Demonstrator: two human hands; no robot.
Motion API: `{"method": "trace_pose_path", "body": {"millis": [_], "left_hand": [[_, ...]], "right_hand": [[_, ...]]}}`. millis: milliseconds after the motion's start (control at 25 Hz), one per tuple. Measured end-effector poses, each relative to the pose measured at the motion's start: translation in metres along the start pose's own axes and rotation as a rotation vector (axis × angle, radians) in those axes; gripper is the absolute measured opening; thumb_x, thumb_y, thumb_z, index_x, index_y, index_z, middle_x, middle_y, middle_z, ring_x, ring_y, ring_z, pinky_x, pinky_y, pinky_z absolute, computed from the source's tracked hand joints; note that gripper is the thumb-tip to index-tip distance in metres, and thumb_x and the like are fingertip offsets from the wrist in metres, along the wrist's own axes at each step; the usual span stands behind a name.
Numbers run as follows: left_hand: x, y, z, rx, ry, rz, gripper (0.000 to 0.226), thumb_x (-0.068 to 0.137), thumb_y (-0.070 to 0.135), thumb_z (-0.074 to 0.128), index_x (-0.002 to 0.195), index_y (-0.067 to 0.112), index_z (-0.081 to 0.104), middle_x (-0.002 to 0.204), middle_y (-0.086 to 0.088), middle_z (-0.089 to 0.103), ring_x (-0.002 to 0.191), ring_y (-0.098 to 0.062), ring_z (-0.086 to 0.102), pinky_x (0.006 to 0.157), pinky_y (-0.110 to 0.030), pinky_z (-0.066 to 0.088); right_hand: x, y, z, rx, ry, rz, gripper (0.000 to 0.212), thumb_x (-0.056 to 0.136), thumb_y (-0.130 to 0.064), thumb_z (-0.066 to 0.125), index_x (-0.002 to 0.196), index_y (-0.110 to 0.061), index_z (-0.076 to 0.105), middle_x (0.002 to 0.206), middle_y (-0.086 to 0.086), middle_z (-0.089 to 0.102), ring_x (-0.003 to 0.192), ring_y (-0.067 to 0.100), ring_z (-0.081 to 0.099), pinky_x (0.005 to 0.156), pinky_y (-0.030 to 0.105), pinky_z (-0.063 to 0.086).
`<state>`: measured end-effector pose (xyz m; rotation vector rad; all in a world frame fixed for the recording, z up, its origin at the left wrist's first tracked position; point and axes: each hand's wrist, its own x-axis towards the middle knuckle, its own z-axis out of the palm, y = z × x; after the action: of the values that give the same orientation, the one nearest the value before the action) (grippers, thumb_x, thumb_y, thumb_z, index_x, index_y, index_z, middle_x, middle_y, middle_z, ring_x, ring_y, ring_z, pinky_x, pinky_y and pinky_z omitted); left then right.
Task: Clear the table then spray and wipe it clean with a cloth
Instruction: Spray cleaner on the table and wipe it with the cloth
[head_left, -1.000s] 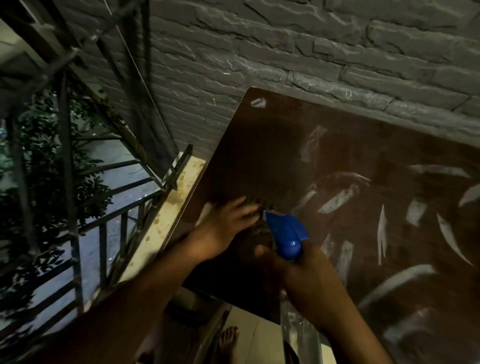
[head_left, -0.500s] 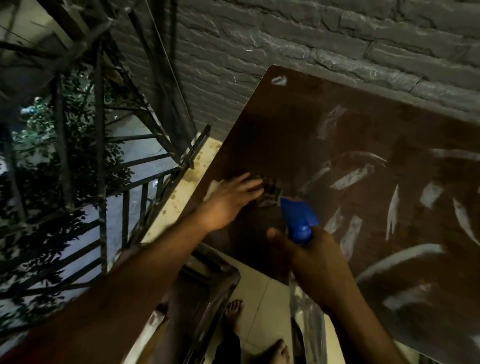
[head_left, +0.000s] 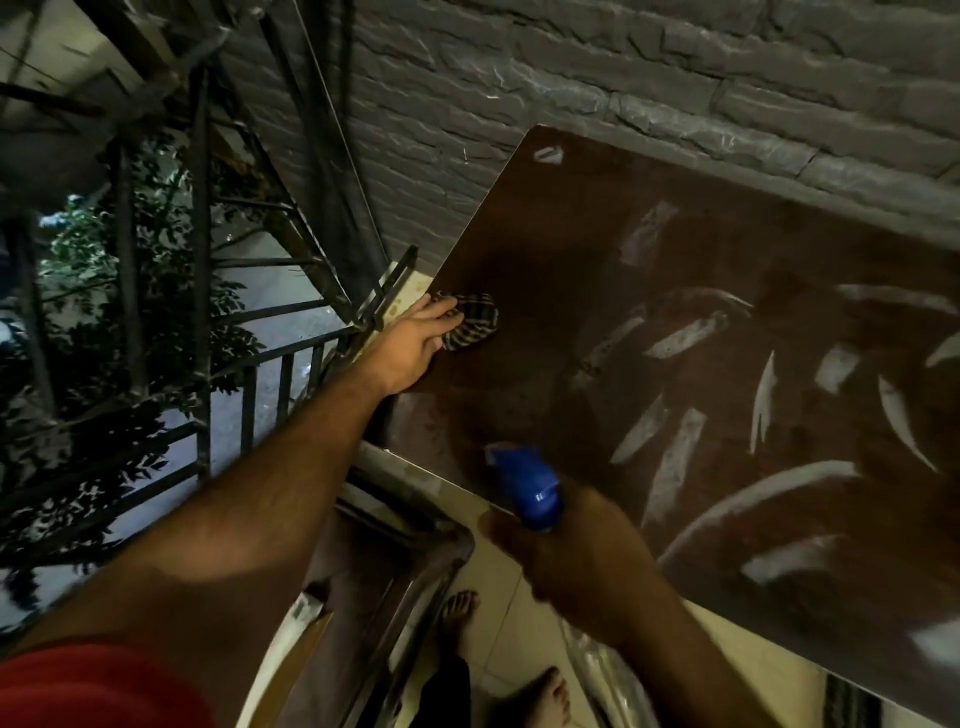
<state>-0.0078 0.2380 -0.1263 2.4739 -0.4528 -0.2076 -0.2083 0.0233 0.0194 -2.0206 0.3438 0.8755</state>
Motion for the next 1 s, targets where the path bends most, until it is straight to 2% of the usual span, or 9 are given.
{"method": "trace_pose_path", "body": {"millis": [120,240,400,600,720,800,880,960,1000], "left_hand": [[0.002,0.007,-0.003,-0.019,-0.045,-0.042,0.049,0.094,-0.005,0.047,0.138,0.015,0.048,0.155,0.000,0.027,0.147,-0.021,0.009,0.117,-0.028,0.003],[0.001,0.005,-0.005,-0.026,-0.072,-0.022,0.049,0.094,-0.005,0.046,0.139,0.014,0.046,0.156,-0.001,0.026,0.147,-0.023,0.008,0.118,-0.032,0.003],[-0.033,0.016,0.007,0.014,0.051,-0.101,0.052,0.094,-0.001,0.046,0.141,0.022,0.043,0.155,0.003,0.027,0.147,-0.021,0.011,0.119,-0.042,0.008],[-0.113,0.007,0.020,0.094,-0.072,0.187,0.069,0.087,-0.007,0.052,0.139,0.035,0.039,0.154,0.013,0.025,0.146,-0.012,0.012,0.118,-0.036,0.008],[-0.060,-0.015,-0.008,0.095,0.073,-0.077,0.062,0.091,-0.004,0.049,0.139,0.033,0.035,0.153,0.006,0.030,0.146,-0.021,0.014,0.119,-0.050,0.016],[-0.047,0.016,0.003,0.106,0.095,-0.133,0.057,0.092,-0.003,0.047,0.140,0.027,0.040,0.153,0.005,0.029,0.145,-0.017,0.012,0.119,-0.047,0.005],[-0.077,0.052,0.028,0.092,-0.030,0.058,0.054,0.090,-0.005,0.047,0.135,0.023,0.049,0.153,0.006,0.027,0.144,-0.015,0.010,0.117,-0.037,0.000],[-0.121,0.050,0.035,0.099,-0.113,0.247,0.057,0.087,-0.007,0.049,0.136,0.022,0.049,0.154,0.002,0.028,0.146,-0.021,0.014,0.117,-0.041,0.008],[-0.128,0.033,0.026,0.123,-0.108,0.240,0.062,0.087,-0.009,0.049,0.140,0.023,0.044,0.155,0.001,0.027,0.146,-0.023,0.015,0.118,-0.043,0.010]], "right_hand": [[0.007,-0.004,0.017,-0.009,0.006,-0.052,0.034,0.079,-0.054,0.068,0.106,-0.041,0.050,0.095,-0.002,0.068,0.084,0.018,0.068,0.083,0.045,0.059],[0.008,0.000,0.021,-0.014,0.004,-0.070,0.028,0.079,-0.057,0.067,0.094,-0.044,0.047,0.089,-0.004,0.067,0.080,0.015,0.068,0.080,0.040,0.060],[0.000,0.012,0.006,0.080,0.077,-0.074,0.023,0.082,-0.049,0.068,0.088,-0.046,0.047,0.084,-0.005,0.067,0.078,0.015,0.067,0.079,0.041,0.059],[-0.001,0.019,-0.014,0.155,0.126,-0.092,0.018,0.081,-0.045,0.071,0.089,-0.036,0.058,0.072,-0.006,0.066,0.068,0.014,0.065,0.071,0.036,0.057],[0.001,0.018,-0.010,0.139,0.111,-0.094,0.020,0.079,-0.047,0.071,0.089,-0.037,0.057,0.072,-0.004,0.067,0.070,0.015,0.066,0.074,0.040,0.059],[0.004,0.015,-0.007,0.134,0.122,-0.122,0.020,0.080,-0.047,0.071,0.091,-0.037,0.059,0.068,-0.006,0.067,0.067,0.013,0.066,0.075,0.041,0.059],[0.005,0.012,-0.006,0.166,0.107,-0.129,0.017,0.081,-0.045,0.071,0.091,-0.037,0.059,0.065,-0.007,0.067,0.064,0.011,0.064,0.073,0.040,0.059],[0.001,0.013,-0.007,0.176,0.076,-0.124,0.018,0.082,-0.045,0.071,0.089,-0.038,0.057,0.069,-0.006,0.066,0.066,0.011,0.064,0.072,0.038,0.058],[0.000,0.014,-0.009,0.165,0.069,-0.125,0.019,0.081,-0.047,0.070,0.090,-0.038,0.057,0.071,-0.006,0.066,0.067,0.012,0.064,0.072,0.036,0.057]]}}
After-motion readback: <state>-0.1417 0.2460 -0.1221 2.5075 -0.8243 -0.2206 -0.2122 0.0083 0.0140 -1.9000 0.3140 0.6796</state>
